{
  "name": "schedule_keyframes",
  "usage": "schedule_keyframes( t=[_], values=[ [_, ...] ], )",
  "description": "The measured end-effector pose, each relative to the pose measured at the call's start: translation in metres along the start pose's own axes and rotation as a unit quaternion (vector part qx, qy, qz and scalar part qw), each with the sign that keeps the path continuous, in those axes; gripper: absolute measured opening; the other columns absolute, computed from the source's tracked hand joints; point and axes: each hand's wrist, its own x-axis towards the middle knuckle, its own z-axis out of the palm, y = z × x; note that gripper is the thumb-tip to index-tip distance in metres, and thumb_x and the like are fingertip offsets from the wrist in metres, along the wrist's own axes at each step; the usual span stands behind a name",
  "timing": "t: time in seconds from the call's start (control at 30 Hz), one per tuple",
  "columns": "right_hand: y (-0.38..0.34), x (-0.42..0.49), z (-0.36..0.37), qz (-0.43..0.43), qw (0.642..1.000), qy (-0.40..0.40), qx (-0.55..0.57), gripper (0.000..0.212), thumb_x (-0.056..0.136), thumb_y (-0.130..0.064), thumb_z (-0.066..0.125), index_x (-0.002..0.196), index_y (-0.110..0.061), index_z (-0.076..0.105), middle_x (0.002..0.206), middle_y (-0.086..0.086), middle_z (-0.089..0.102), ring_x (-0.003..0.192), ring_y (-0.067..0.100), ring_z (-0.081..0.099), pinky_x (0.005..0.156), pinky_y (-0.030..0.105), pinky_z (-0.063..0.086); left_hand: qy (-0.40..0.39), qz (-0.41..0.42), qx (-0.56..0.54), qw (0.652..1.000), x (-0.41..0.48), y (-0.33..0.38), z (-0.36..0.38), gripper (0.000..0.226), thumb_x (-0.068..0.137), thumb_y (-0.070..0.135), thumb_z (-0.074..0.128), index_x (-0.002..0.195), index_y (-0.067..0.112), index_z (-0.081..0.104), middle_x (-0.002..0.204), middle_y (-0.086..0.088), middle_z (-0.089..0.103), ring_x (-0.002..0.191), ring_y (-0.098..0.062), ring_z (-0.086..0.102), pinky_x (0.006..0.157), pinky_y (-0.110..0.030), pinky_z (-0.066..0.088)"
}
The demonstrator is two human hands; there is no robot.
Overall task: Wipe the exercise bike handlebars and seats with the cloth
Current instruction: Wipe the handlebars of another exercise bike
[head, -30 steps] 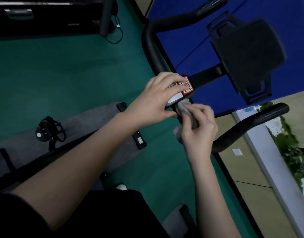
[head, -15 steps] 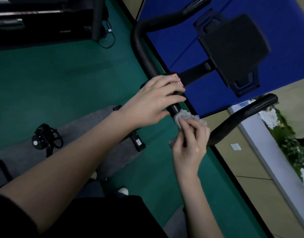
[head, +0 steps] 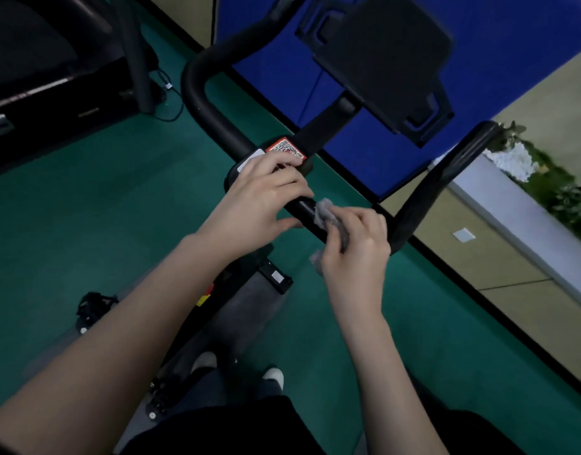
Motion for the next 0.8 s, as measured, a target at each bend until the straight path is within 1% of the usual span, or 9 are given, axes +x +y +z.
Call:
schedule_keyframes(
  t=[0.13, 0.2, 0.33, 0.4, 0.47, 0.53, 0.63, 0.73, 0.8],
  values=[
    [0.011, -0.023, -0.015, 0.013, 0.997, 0.07, 0.015, 0.018, 0.087, 0.004, 0.06, 0.1, -0.001, 0.072, 0.093, 0.009, 0.062, 0.093, 0.015, 0.05, 0.091, 0.016, 0.041, -0.006, -0.007, -0.007, 1.0, -0.001, -0.001, 0.0, 0.038, 0.072, 0.035, 0.075, 0.106, 0.019, 0.068, 0.106, 0.009, 0.064, 0.124, -0.018, 0.041, 0.105, -0.022, 0.011],
    [0.009, -0.038, -0.016, 0.048, 0.991, 0.115, 0.055, 0.018, 0.086, 0.006, 0.062, 0.101, 0.002, 0.071, 0.096, 0.01, 0.062, 0.094, 0.014, 0.054, 0.093, 0.013, 0.04, -0.012, -0.005, -0.012, 1.0, -0.001, -0.002, -0.001, 0.039, 0.072, 0.034, 0.074, 0.108, 0.019, 0.068, 0.108, 0.008, 0.064, 0.125, -0.018, 0.041, 0.107, -0.021, 0.009],
    [-0.017, -0.07, -0.009, 0.199, 0.953, 0.123, 0.192, 0.017, 0.088, -0.005, 0.061, 0.102, -0.002, 0.07, 0.101, 0.009, 0.066, 0.098, 0.008, 0.063, 0.087, 0.019, 0.049, -0.054, 0.002, -0.035, 0.998, 0.0, -0.005, -0.008, 0.045, 0.074, 0.026, 0.079, 0.115, 0.018, 0.066, 0.115, 0.008, 0.063, 0.128, -0.017, 0.038, 0.109, -0.037, 0.017],
    [-0.027, -0.078, 0.0, 0.328, 0.903, 0.104, 0.256, 0.014, 0.091, -0.009, 0.061, 0.101, -0.01, 0.071, 0.098, 0.003, 0.07, 0.096, 0.011, 0.066, 0.084, 0.023, 0.052, -0.068, 0.012, -0.035, 0.997, 0.001, -0.008, -0.013, 0.044, 0.076, 0.025, 0.078, 0.118, 0.017, 0.066, 0.118, 0.007, 0.063, 0.129, -0.017, 0.038, 0.109, -0.042, 0.023],
    [-0.031, -0.075, 0.012, 0.446, 0.824, 0.099, 0.334, 0.014, 0.093, -0.007, 0.06, 0.102, -0.01, 0.071, 0.097, 0.002, 0.073, 0.095, 0.013, 0.068, 0.084, 0.027, 0.053, -0.074, 0.018, -0.033, 0.997, 0.003, -0.01, -0.017, 0.042, 0.078, 0.024, 0.076, 0.118, 0.016, 0.065, 0.12, 0.007, 0.063, 0.128, -0.018, 0.041, 0.108, -0.044, 0.028],
    [-0.031, -0.062, 0.025, 0.515, 0.746, 0.122, 0.404, 0.015, 0.094, -0.005, 0.058, 0.104, -0.005, 0.069, 0.097, 0.005, 0.073, 0.095, 0.015, 0.069, 0.087, 0.03, 0.053, -0.077, 0.023, -0.04, 0.996, 0.005, -0.012, -0.02, 0.038, 0.08, 0.024, 0.074, 0.116, 0.016, 0.066, 0.119, 0.006, 0.064, 0.127, -0.018, 0.042, 0.106, -0.041, 0.029],
    [-0.039, -0.036, 0.042, 0.553, 0.663, 0.141, 0.484, 0.014, 0.095, -0.003, 0.054, 0.104, -0.002, 0.066, 0.101, 0.009, 0.071, 0.093, 0.017, 0.067, 0.089, 0.032, 0.053, -0.083, 0.031, -0.051, 0.995, 0.007, -0.015, -0.023, 0.031, 0.081, 0.024, 0.072, 0.11, 0.013, 0.069, 0.116, 0.005, 0.066, 0.125, -0.019, 0.044, 0.104, -0.041, 0.031],
    [-0.051, -0.019, 0.055, 0.548, 0.623, 0.141, 0.54, 0.015, 0.095, 0.001, 0.051, 0.099, -0.004, 0.065, 0.097, 0.011, 0.069, 0.086, 0.015, 0.066, 0.082, 0.026, 0.054, -0.096, 0.03, -0.062, 0.993, 0.008, -0.016, -0.026, 0.029, 0.085, 0.027, 0.065, 0.109, 0.012, 0.07, 0.117, 0.005, 0.066, 0.126, -0.019, 0.044, 0.106, -0.043, 0.032],
    [-0.06, -0.013, 0.062, 0.544, 0.596, 0.133, 0.576, 0.015, 0.095, 0.003, 0.051, 0.095, -0.005, 0.064, 0.094, 0.012, 0.068, 0.083, 0.017, 0.065, 0.082, 0.03, 0.053, -0.102, 0.034, -0.066, 0.992, 0.009, -0.017, -0.028, 0.03, 0.086, 0.029, 0.059, 0.109, 0.012, 0.07, 0.119, 0.005, 0.065, 0.126, -0.019, 0.045, 0.106, -0.043, 0.033]
  ],
)
